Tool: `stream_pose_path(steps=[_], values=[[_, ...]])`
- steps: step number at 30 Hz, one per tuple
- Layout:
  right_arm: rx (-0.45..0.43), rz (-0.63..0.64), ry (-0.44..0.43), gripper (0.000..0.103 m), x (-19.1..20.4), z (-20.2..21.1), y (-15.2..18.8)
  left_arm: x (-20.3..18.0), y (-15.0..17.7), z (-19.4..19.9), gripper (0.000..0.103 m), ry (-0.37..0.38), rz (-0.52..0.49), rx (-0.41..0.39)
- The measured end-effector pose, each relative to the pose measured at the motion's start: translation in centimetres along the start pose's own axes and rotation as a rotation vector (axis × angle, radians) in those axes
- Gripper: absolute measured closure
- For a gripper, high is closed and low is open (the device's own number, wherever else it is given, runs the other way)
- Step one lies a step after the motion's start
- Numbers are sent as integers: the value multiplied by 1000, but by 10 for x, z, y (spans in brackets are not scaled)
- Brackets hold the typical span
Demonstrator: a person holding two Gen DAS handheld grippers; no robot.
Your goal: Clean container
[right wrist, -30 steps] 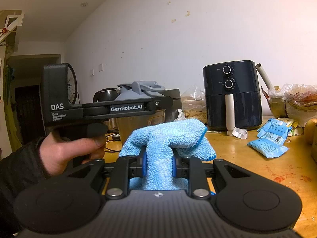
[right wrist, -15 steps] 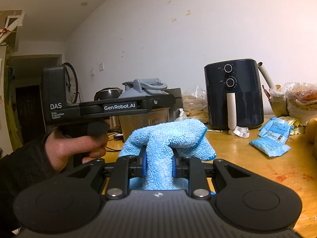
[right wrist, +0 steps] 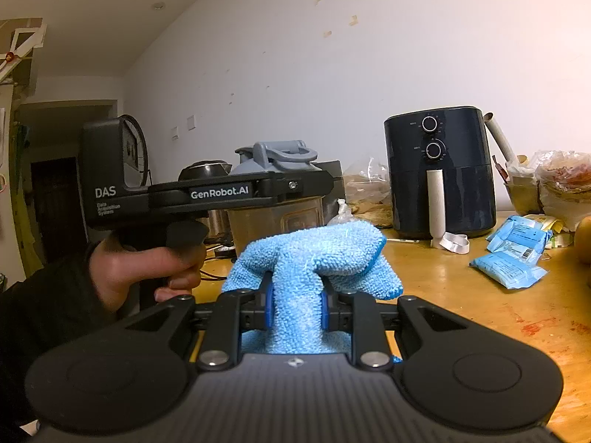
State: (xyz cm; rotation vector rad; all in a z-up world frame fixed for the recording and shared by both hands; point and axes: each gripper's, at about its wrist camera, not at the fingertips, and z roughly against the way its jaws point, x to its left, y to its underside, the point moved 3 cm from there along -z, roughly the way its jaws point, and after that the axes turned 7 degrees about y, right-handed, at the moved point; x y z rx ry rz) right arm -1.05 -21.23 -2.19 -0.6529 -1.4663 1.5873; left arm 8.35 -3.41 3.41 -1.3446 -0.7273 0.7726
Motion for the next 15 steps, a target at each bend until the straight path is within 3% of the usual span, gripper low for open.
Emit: stream_pose_path(steps=[15], values=[[-1,-5,-3,82,-2,0,0,4,0,0,8,30,7,7]])
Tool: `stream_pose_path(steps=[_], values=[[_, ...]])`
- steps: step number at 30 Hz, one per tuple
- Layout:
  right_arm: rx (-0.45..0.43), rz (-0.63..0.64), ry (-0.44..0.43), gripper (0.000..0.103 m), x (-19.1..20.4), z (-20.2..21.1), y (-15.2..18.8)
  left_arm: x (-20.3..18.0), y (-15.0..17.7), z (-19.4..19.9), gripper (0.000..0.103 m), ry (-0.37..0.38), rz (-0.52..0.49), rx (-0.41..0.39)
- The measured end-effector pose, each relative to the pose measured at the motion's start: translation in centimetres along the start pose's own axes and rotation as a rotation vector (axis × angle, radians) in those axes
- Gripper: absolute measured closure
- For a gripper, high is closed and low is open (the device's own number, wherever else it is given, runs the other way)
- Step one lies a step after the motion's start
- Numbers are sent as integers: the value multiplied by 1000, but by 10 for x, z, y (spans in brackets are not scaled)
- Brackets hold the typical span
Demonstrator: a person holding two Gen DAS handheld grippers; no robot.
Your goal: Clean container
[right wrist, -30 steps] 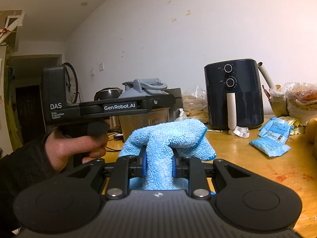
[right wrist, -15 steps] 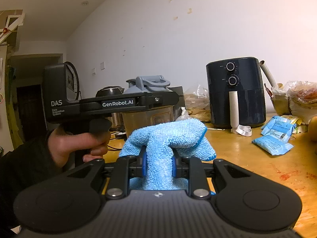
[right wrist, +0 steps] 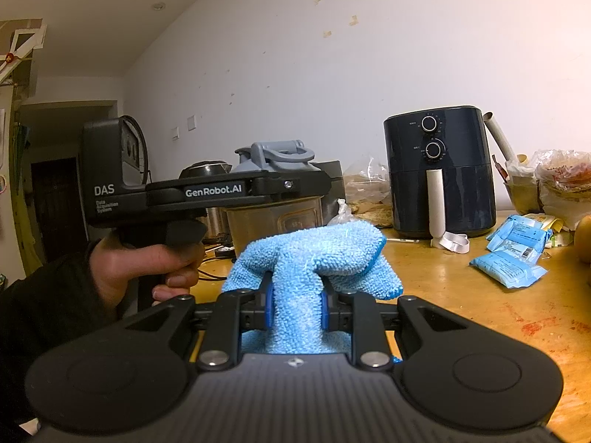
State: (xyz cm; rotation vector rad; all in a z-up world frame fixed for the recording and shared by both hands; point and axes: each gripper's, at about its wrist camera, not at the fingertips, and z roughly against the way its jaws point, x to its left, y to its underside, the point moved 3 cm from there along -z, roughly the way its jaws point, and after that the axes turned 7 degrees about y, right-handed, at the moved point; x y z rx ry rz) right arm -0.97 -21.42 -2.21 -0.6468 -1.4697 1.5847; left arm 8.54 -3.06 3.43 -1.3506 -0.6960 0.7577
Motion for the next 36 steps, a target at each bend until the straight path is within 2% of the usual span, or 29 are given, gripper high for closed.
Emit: stream_pose_path(steps=[10,21,27,36], values=[[1,-5,1,82,-1,-1,0,3,1,0,8,14,25,-2],[2,-5,4,82,-1,-4,0,2,1,0,8,20,9,-1],[5,-7,4,82,-1,-6,0,3,1,-1,8,46,3,1],[4,-6,-3,82,1,-4,0,6,4,-3,8,133,-10,-6]])
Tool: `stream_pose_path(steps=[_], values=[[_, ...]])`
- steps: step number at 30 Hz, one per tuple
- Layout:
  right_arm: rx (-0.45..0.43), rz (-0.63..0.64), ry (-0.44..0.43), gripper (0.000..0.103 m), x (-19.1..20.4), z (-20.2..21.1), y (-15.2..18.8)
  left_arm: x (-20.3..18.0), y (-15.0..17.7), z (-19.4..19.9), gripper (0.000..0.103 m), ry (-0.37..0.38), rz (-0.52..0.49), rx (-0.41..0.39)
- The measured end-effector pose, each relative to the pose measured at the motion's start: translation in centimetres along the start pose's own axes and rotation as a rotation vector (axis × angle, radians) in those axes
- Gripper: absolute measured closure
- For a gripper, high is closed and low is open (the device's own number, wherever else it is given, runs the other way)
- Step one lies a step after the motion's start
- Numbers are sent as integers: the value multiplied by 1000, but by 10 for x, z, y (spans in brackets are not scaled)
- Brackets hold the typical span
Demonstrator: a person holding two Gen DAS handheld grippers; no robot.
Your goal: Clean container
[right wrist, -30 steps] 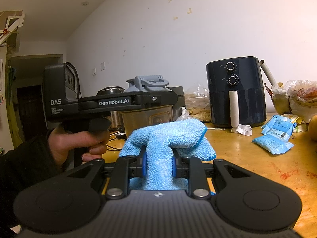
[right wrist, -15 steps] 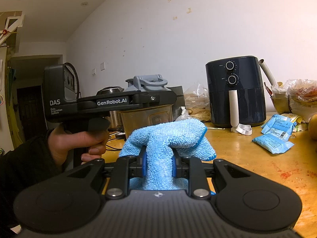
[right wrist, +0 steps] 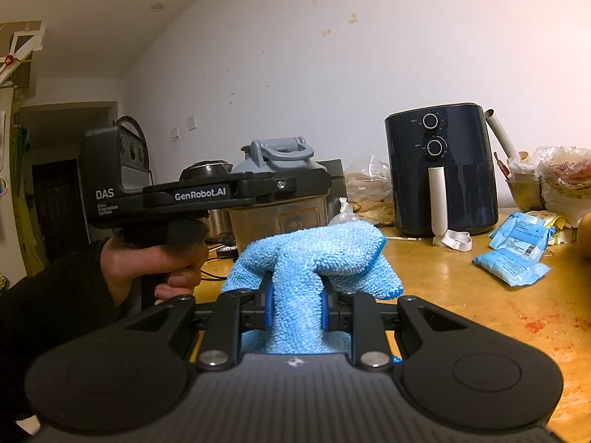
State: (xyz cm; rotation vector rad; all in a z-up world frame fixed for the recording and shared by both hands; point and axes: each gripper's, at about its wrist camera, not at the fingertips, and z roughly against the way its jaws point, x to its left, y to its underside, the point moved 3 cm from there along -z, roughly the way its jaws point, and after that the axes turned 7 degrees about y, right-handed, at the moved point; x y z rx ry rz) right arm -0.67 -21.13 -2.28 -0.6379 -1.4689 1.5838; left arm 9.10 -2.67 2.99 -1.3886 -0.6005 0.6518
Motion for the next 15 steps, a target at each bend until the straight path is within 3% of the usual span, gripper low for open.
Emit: stream_pose_path(steps=[15], values=[[2,-8,-4,82,0,1,0,8,1,-5,8,141,-9,8]])
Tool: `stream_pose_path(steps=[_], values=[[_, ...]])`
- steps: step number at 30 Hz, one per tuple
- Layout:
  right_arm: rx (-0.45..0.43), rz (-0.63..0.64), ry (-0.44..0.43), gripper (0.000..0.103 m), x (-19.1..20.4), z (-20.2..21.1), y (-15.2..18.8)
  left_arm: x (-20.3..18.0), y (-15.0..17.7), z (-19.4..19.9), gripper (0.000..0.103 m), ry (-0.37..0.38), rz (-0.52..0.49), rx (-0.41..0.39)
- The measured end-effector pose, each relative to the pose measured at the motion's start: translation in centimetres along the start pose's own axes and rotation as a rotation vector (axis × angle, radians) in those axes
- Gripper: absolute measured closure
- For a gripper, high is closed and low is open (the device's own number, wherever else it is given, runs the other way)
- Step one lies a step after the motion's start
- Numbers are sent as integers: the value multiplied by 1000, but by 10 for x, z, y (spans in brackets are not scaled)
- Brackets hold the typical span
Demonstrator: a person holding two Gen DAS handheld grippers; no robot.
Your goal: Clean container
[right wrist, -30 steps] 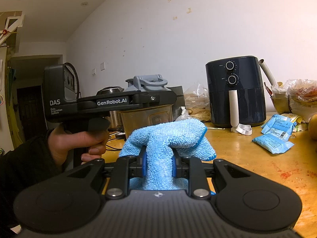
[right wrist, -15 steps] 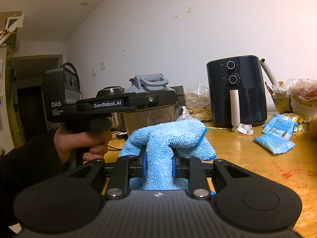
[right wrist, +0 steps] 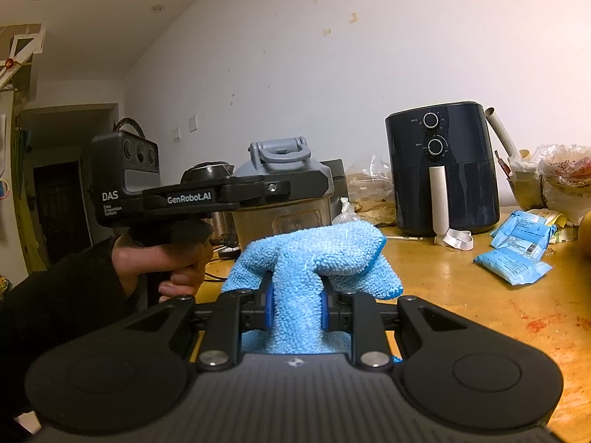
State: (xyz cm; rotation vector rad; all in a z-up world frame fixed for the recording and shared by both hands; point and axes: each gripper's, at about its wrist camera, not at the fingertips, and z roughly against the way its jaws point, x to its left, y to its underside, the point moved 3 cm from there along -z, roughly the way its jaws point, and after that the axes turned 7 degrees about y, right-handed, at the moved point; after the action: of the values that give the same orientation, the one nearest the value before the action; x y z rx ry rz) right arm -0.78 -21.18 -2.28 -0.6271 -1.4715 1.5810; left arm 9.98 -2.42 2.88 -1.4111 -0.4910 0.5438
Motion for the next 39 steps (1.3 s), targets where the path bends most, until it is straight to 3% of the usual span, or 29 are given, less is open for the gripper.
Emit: stream_pose_path(steps=[15,39], values=[[6,4,-6,82,3,1,2,8,1,-2,8,118,-7,11],[34,39,-44,82,3,-31,-2,10,0,-3,8,121,-1,16]])
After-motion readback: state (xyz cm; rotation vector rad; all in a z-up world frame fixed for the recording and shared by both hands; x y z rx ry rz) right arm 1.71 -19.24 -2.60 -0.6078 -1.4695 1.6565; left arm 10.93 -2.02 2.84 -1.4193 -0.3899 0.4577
